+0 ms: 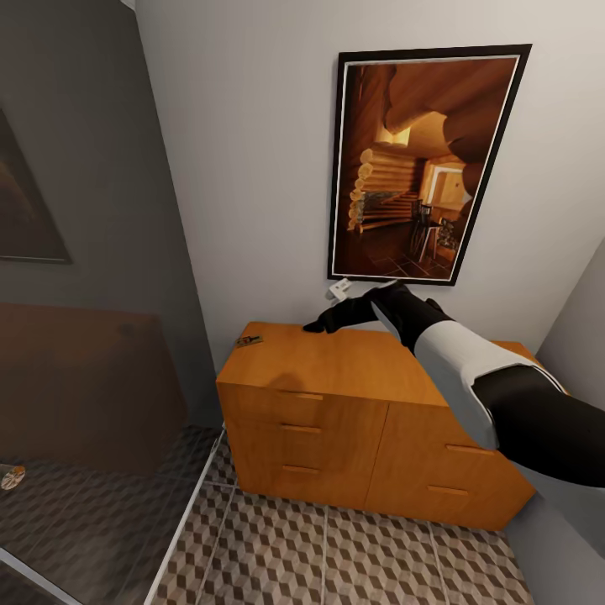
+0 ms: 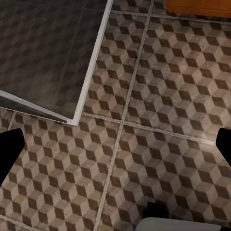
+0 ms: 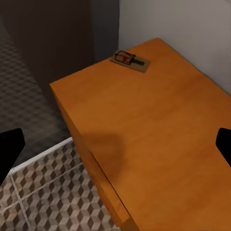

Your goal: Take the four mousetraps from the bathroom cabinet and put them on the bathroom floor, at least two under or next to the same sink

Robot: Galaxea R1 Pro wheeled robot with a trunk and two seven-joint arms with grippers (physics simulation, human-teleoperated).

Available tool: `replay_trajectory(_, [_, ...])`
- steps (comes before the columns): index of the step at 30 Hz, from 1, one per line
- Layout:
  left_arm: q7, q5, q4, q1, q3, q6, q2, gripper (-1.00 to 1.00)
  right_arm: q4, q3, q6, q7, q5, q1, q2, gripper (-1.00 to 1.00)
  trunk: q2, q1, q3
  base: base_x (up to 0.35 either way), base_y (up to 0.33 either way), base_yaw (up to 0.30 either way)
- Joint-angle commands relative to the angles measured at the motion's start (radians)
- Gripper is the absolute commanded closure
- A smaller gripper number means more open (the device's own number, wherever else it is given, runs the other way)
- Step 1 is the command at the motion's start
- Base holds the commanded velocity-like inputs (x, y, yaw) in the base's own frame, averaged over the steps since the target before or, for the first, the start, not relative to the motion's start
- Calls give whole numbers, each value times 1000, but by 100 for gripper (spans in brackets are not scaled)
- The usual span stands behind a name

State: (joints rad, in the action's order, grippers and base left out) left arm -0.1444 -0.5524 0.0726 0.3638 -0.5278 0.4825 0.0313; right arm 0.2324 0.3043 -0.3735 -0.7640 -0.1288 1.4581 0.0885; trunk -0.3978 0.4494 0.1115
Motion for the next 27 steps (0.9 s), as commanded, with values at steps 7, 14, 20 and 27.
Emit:
replay_trajectory(7, [-4, 0, 3, 1, -8, 4, -1, -100, -3, -5, 27, -104, -25, 0, -3, -100, -2, 1, 2, 0, 0, 0])
replay_trajectory(14, [-4, 0, 3, 1, -8, 4, -1, -100, -4, -6, 37, -136, -68, 0, -9, -100, -2, 1, 2, 0, 0, 0])
replay_trajectory(20, [-4, 0, 3, 1, -8, 4, -1, -100, -4, -7, 49, -140, -76, 0, -16, -100, -2, 1, 2, 0, 0, 0])
replay_trajectory(27, [-4, 0, 3, 1, -8, 4, -1, -100, -4, -7, 52, -141, -78, 0, -18, -100, -2, 1, 2, 1, 0, 0])
